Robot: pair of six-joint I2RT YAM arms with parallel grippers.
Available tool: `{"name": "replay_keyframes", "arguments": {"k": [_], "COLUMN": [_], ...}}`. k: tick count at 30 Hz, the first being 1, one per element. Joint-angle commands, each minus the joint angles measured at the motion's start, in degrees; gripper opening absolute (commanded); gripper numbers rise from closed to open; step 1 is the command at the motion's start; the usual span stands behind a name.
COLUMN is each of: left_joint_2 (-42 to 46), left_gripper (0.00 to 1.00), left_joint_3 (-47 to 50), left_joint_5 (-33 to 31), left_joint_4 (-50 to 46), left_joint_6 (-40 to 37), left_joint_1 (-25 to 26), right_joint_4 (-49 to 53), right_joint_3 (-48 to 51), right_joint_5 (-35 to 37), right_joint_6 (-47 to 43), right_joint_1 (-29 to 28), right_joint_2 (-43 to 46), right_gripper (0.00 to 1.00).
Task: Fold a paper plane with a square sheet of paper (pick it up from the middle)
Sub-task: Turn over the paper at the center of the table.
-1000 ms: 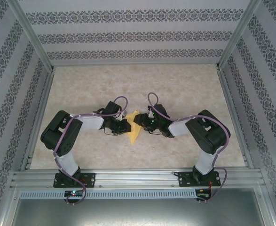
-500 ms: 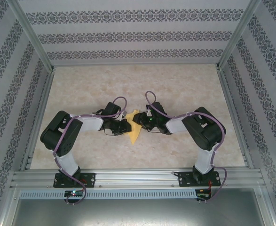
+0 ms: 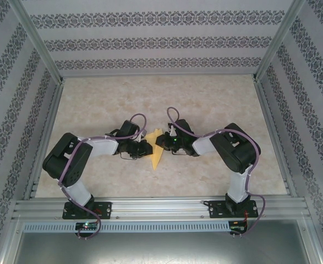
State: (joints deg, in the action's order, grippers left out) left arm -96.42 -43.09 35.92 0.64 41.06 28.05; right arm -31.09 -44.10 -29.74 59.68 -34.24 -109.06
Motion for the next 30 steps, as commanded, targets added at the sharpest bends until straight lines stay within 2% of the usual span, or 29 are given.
{"name": "replay_keyframes", "arguments": {"k": [1, 3, 7, 10, 14, 17, 20, 23, 30], "left_joint_2": [4.42, 7.45, 13.20, 17.39, 22.51, 25.65, 28.57, 31.76, 40.70], "left_gripper": [0.21, 0.22, 0.24, 0.24, 0.26, 0.28, 0.30, 0.32, 0.37], "left_joint_3": [1.78, 2.91, 3.68, 3.94, 5.51, 7.06, 8.35, 9.57, 12.50], "left_joint_5": [-2.12, -4.85, -11.38, -17.16, -23.97, -28.25, -32.16, -35.71, -43.12], "left_joint_4": [2.97, 2.72, -0.69, -3.80, -6.02, -6.70, -7.44, -8.65, -12.25], "left_joint_6": [0.78, 0.70, -0.40, -1.28, -1.47, -0.48, 0.64, 1.71, 3.17], "left_joint_1": [-0.26, -0.28, -0.20, -0.24, -0.34, -0.30, -0.46, -0.53, -0.71], "right_joint_4": [-0.62, -0.13, 5.49, 22.54, 52.71, 67.27, 78.89, 84.14, 88.61], "right_joint_3": [-0.81, -0.70, -1.05, -4.29, -13.36, -19.23, -25.51, -29.17, -37.75], "right_joint_5": [-1.72, -2.14, -1.75, 4.08, 23.58, 37.75, 51.43, 58.90, 62.09], "right_joint_6": [-1.67, -1.93, -4.77, -11.98, -25.09, -28.73, -29.27, -28.38, -25.08], "right_joint_1": [0.51, 0.83, 1.49, 1.74, 0.42, -0.76, -2.45, -4.45, -10.37], "right_joint_2": [-0.07, 1.08, 5.79, 12.33, 19.40, 21.55, 19.73, 16.09, 2.84], "right_gripper": [0.06, 0.03, 0.02, 0.02, 0.02, 0.02, 0.02, 0.00, 0.00]}}
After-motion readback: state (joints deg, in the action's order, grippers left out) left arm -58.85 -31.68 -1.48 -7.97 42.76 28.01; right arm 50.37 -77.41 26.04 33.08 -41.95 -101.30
